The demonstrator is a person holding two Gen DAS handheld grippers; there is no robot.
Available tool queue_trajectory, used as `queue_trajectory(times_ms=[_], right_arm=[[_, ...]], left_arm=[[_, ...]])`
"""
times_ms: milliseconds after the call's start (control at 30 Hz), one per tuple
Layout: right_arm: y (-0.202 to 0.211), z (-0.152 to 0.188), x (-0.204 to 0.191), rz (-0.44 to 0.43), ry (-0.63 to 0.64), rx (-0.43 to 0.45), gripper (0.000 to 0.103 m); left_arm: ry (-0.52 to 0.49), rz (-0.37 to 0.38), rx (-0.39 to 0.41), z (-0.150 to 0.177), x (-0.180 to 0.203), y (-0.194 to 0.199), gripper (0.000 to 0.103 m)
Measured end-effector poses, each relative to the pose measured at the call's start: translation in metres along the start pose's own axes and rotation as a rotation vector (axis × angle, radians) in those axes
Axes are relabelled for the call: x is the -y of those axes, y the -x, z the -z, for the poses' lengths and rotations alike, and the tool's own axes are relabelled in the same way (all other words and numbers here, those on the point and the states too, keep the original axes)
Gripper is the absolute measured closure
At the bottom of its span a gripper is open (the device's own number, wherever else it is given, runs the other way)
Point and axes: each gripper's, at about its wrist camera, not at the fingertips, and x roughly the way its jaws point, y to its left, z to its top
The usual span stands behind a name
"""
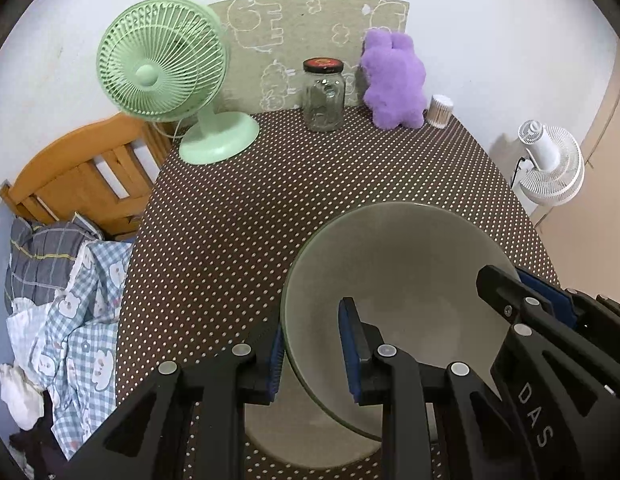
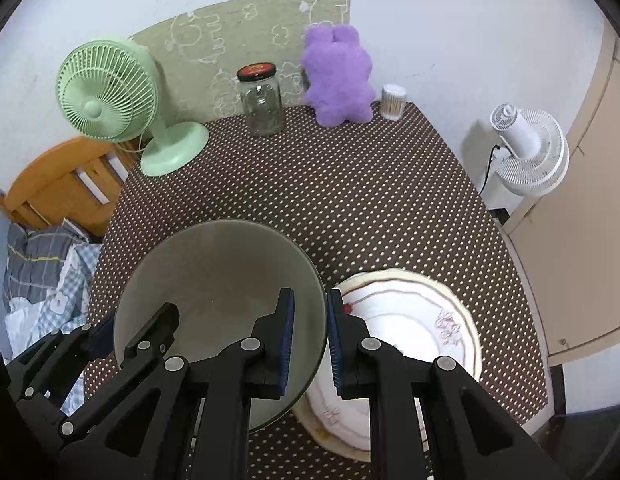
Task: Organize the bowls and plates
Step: 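Lift the cream bowl with both grippers and carry it toward the plate stack, then lower the cream bowl into the nested grey bowls with both grippers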
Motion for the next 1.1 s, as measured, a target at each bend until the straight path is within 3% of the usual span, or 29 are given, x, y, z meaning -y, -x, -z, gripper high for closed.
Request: queue_trajectory(times_ms=[500,1100], right_arm=[[-0.009,0.023,-0.033,0.001,0.025,-0.03,0.084],[-0.044,0.048,-0.049,0.013,0.04,-0.138,0.083]], left_arm=[[0.008,0.002,-0.065,0.027,-0.027,-0.013,0.079],[0.005,-0.017,-0.121,0.045,-0.041,-0.039,0.079]])
